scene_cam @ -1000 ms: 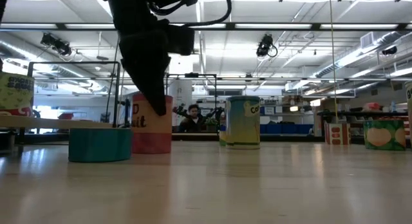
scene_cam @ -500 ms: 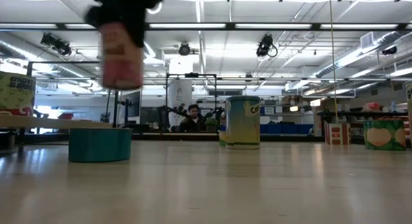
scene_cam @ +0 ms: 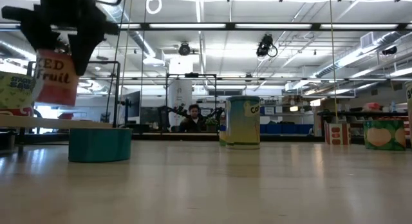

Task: Pick and place cans onto a shelf
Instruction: Put the canned mixed fruit on the shelf

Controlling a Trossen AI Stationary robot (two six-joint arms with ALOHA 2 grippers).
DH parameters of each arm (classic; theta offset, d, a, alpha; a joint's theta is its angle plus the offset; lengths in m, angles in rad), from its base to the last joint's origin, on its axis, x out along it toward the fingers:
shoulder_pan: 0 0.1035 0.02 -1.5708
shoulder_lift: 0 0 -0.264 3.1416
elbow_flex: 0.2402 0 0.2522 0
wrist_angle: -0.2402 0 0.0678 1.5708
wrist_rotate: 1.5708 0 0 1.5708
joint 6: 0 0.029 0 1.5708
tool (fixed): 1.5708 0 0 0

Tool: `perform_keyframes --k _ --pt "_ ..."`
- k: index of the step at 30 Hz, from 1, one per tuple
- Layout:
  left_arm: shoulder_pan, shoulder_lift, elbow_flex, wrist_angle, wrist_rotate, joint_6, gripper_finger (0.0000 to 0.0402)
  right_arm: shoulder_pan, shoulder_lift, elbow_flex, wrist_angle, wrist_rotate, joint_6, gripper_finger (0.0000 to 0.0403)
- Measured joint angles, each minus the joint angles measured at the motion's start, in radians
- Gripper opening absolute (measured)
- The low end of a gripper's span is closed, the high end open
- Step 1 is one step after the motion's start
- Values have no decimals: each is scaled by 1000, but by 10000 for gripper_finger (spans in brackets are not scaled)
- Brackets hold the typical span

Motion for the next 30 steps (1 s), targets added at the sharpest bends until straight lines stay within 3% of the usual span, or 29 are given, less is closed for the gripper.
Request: perform_keyframes --k 8,22,30 --pt "61 0 -81 109 -2 -2 292 27 0 0 -1 -26 29 362" --pt "142 0 -85 131 -32 86 313 31 0 0 -31 -32 67 362" --pt "158 0 -85 146 -12 134 306 17 0 0 -45 -32 71 362"
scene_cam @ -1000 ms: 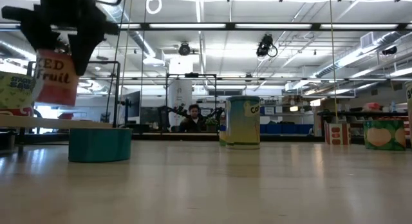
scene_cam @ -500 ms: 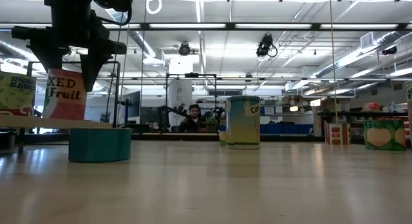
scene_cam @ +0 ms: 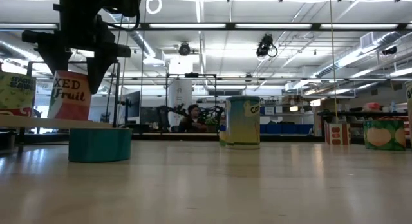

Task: Pick and place cans onto a shelf
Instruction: Put the canned mixed fruit on the shelf

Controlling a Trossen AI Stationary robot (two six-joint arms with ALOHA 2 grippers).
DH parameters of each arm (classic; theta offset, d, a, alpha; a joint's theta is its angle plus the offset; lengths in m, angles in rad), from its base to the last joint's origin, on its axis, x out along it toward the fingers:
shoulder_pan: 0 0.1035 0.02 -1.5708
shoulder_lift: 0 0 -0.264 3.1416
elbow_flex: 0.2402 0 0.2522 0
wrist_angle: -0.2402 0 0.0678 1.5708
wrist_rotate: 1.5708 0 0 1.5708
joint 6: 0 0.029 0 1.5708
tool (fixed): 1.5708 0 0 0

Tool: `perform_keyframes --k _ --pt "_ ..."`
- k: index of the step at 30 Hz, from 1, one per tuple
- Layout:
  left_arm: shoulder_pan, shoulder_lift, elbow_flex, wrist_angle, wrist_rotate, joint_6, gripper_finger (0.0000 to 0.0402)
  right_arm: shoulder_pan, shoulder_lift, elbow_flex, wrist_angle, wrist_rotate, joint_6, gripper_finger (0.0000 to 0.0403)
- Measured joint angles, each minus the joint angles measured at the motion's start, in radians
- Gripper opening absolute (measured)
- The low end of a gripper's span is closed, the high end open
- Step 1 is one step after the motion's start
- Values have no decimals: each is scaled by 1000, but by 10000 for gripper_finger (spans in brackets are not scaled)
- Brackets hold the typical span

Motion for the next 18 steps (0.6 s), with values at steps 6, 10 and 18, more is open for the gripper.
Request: perform_keyframes --k 6,10,18 --pt "0 0 0 12 7 -7 283 -12 0 0 -3 0 -3 362" --pt "0 0 0 17 23 -7 316 -14 0 0 -2 6 -9 362" --pt "-3 0 87 -12 25 59 356 -20 0 0 -1 11 -15 362"
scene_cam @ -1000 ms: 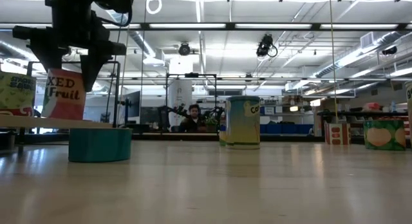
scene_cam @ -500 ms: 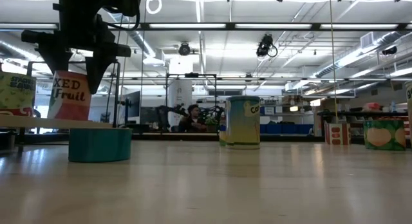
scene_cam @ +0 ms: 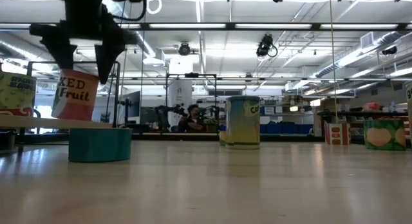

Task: Pick and place cans onto a shelf
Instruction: Put the canned mixed fruit on the shelf, then adjust the cans on the shelf

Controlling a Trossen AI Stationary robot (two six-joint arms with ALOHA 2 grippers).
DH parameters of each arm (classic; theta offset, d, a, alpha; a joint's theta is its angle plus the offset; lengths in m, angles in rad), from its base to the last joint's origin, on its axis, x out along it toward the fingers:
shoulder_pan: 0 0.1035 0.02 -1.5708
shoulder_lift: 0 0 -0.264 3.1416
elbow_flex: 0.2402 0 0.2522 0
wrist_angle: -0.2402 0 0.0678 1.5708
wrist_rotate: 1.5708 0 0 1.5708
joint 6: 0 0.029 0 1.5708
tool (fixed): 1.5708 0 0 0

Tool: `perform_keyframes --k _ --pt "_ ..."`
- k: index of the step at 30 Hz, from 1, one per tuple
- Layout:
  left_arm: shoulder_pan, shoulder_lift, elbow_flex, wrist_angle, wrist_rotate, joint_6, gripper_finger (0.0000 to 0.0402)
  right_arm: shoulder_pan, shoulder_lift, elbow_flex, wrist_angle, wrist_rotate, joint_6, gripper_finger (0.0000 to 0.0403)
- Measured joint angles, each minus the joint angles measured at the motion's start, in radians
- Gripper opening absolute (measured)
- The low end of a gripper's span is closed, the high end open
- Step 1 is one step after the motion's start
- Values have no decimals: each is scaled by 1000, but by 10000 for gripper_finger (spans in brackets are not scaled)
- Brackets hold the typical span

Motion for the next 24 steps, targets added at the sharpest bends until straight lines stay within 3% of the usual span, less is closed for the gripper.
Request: perform_keyframes --k 9,24 --pt "0 -6 156 -256 62 72 357 1 0 0 0 0 0 362" --pt "11 -283 -116 -237 148 -107 306 8 0 1 0 -21 22 362"
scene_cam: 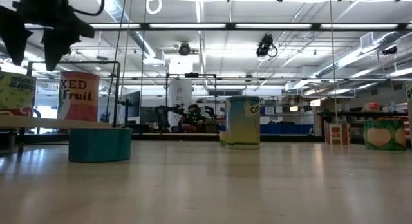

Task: Pick and place cans onto a shelf
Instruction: Adjust the cans on the shelf

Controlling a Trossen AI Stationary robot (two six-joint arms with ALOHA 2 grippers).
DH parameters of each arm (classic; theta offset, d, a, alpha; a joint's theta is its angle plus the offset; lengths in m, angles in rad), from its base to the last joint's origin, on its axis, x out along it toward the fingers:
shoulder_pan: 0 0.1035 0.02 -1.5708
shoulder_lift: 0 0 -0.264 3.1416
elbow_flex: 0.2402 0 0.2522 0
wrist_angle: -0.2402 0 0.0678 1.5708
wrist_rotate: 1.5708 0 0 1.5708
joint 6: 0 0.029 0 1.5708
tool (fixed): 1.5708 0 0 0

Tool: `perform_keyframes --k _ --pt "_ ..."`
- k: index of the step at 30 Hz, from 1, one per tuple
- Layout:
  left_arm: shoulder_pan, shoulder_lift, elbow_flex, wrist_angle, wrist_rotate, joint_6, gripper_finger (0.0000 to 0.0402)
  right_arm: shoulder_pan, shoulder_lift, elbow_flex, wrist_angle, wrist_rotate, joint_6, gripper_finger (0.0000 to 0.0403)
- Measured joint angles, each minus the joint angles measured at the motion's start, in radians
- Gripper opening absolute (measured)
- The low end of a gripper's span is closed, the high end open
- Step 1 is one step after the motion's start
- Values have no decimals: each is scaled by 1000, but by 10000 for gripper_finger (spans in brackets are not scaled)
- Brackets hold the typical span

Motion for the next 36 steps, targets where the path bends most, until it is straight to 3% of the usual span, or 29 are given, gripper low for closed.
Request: perform_keyframes --k 7,16,36 --pt "3 -44 -12 30 -40 -13 298 -7 0 0 2 0 2 362" --pt "3 -101 -162 221 6 -26 297 -8 0 0 2 1 23 362" --pt "3 -118 -113 265 -40 -3 297 -8 0 0 1 -8 47 362"
